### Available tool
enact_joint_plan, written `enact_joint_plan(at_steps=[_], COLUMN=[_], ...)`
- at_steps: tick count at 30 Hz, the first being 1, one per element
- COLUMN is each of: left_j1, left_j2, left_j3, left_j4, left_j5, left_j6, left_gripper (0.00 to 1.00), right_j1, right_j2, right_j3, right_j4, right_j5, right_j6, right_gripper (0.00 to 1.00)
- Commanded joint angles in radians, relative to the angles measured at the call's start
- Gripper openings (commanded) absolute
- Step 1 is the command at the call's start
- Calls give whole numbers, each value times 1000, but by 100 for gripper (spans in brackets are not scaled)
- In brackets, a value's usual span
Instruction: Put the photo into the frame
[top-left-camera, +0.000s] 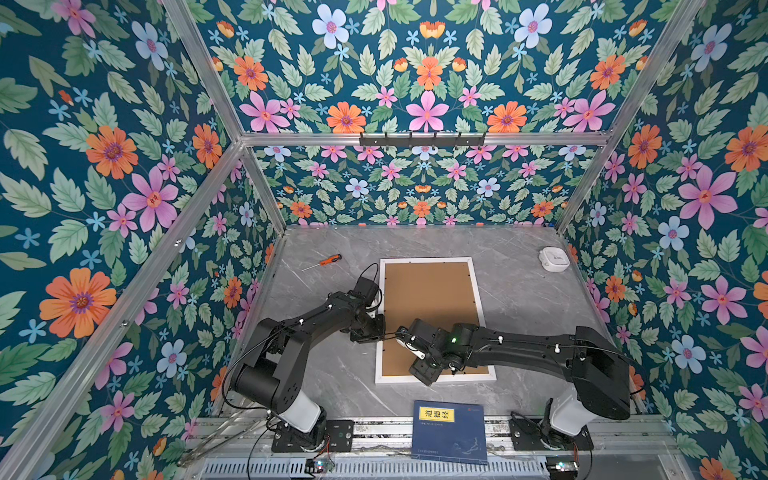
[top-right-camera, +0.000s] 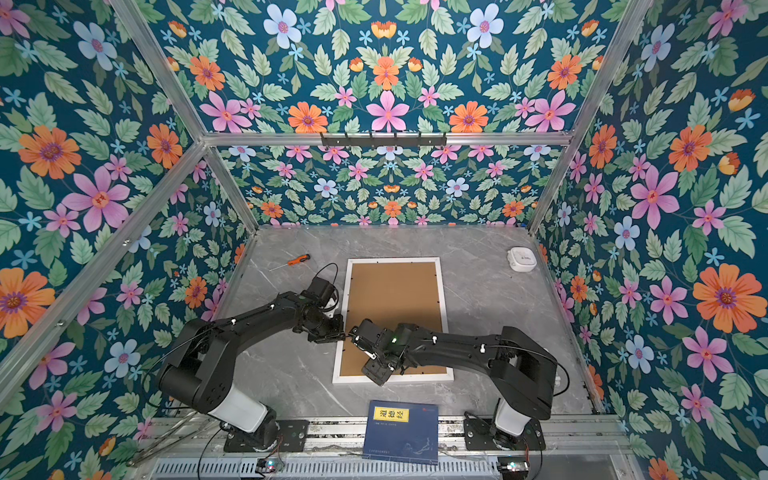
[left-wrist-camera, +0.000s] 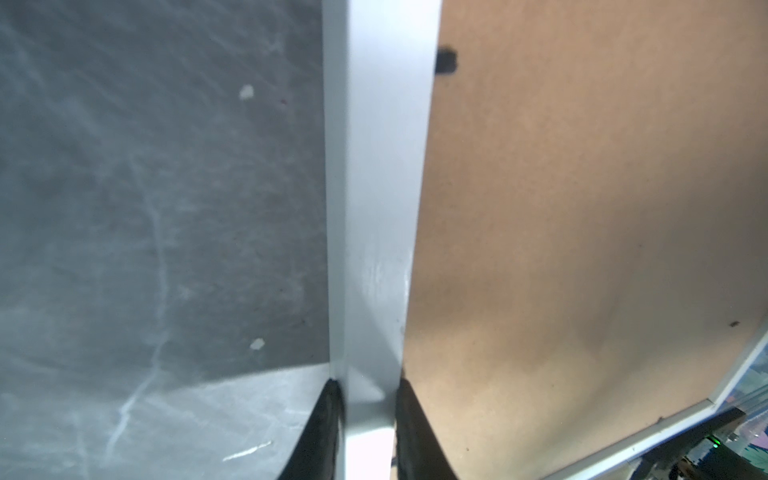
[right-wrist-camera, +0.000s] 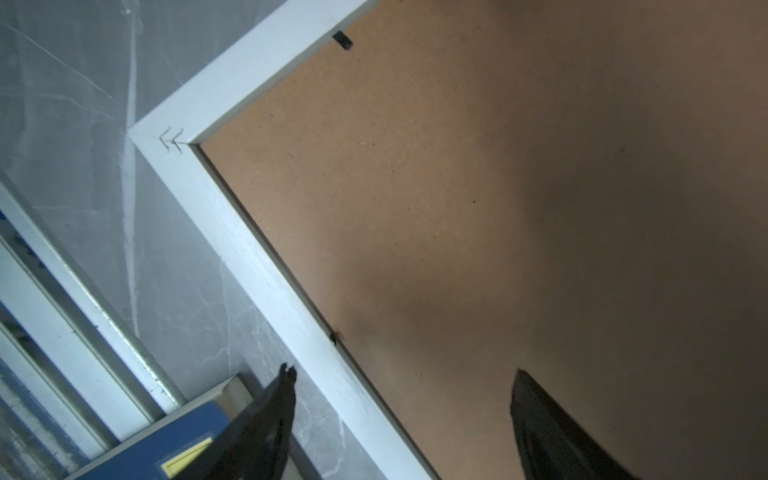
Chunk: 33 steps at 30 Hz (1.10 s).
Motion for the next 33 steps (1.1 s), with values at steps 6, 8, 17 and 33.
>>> enact_joint_plan(at_steps=[6, 8, 17, 33], left_j1=[1, 1, 1, -2], left_j2=[9, 9, 12, 2], left_j3=[-4, -4, -2, -1], left_j4=[-20, -19, -19, -31], left_j5=[-64, -63, -58, -62], left_j6=[-1, -1, 3, 24], left_gripper=[24, 24, 24, 23], right_j1=[1, 1, 2, 2], right_j2=[51, 55, 91, 114], right_j3=[-2, 0, 23, 31], right_j4=[6, 3, -25, -22], right_j5=[-24, -11, 64, 146], right_j6=[-5, -1, 26, -4], right_gripper=[81, 81, 79, 76])
